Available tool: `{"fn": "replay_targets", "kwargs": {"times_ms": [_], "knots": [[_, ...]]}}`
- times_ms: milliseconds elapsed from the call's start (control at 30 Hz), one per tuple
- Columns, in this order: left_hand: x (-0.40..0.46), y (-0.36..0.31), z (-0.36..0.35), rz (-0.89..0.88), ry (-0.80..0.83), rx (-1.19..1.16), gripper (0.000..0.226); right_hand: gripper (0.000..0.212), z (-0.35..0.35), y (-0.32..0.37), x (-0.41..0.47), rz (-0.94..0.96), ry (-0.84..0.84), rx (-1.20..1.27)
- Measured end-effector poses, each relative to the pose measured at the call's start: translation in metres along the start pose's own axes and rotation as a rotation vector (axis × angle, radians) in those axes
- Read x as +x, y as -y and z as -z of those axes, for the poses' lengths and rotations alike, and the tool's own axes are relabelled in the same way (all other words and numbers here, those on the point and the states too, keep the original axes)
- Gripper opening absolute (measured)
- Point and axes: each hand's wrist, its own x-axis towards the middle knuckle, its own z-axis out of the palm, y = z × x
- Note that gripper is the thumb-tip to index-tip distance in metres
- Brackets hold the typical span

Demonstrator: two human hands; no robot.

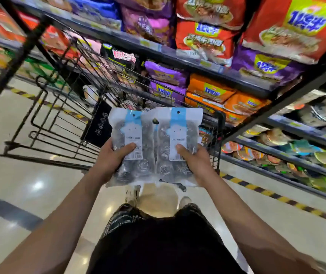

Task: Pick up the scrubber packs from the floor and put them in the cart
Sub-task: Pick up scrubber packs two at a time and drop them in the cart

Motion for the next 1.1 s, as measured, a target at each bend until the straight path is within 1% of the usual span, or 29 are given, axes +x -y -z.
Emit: {"fn": "replay_targets", "kwargs": {"times_ms": [167,300,333,400,467,533,567,667,700,767,800,833,867,933,967,1000,1033,1100], "knots": [[0.059,-0.02,0.042,0.023,0.066,0.051,0.031,0.046,-0.053,0.004,0.018,-0.05,-0.126,0.048],[0.097,-0.021,0.061,0.068,0.126,0.136,0.033,0.023,-0.08,-0.006,0.038,-0.104,-0.197,0.071],[0.106,-0.017,0.064,0.08,0.139,0.162,0.035,0.021,-0.085,-0.009,0.043,-0.115,-0.207,0.076],[0.125,-0.01,0.069,0.102,0.145,0.211,0.039,0.027,-0.093,-0.017,0.059,-0.143,-0.238,0.067],[0.146,0.002,0.071,0.127,0.123,0.259,0.036,0.028,-0.099,-0.033,0.079,-0.139,-0.242,0.004],[0.167,0.02,0.07,0.168,0.084,0.285,0.031,0.036,-0.104,-0.045,0.099,-0.169,-0.245,-0.061],[0.176,0.028,0.067,0.175,0.064,0.294,0.031,0.037,-0.105,-0.052,0.109,-0.192,-0.248,-0.091],[0.208,0.062,0.064,0.194,0.042,0.324,0.033,0.028,-0.106,-0.081,0.144,-0.196,-0.27,-0.163],[0.219,0.072,0.062,0.21,0.037,0.331,0.035,0.032,-0.108,-0.093,0.155,-0.195,-0.287,-0.182],[0.241,0.095,0.058,0.212,0.037,0.348,0.039,0.047,-0.109,-0.115,0.175,-0.184,-0.312,-0.193],[0.25,0.103,0.057,0.22,0.038,0.353,0.042,0.049,-0.109,-0.129,0.184,-0.187,-0.329,-0.199],[0.254,0.105,0.051,0.242,0.032,0.354,0.043,0.047,-0.111,-0.137,0.191,-0.194,-0.337,-0.207],[0.266,0.119,0.052,0.254,0.037,0.383,0.038,0.045,-0.111,-0.147,0.199,-0.193,-0.352,-0.212],[0.278,0.135,0.052,0.292,0.023,0.446,0.027,0.054,-0.114,-0.162,0.209,-0.22,-0.35,-0.227],[0.285,0.143,0.054,0.277,0.005,0.457,0.034,0.063,-0.115,-0.167,0.213,-0.24,-0.344,-0.239],[0.288,0.145,0.053,0.286,-0.017,0.468,0.049,0.07,-0.115,-0.169,0.215,-0.257,-0.335,-0.258],[0.287,0.142,0.052,0.302,-0.04,0.509,0.062,0.072,-0.116,-0.167,0.215,-0.284,-0.332,-0.293],[0.284,0.135,0.05,0.293,-0.074,0.676,0.074,0.066,-0.116,-0.161,0.212,-0.354,-0.346,-0.365]]}}
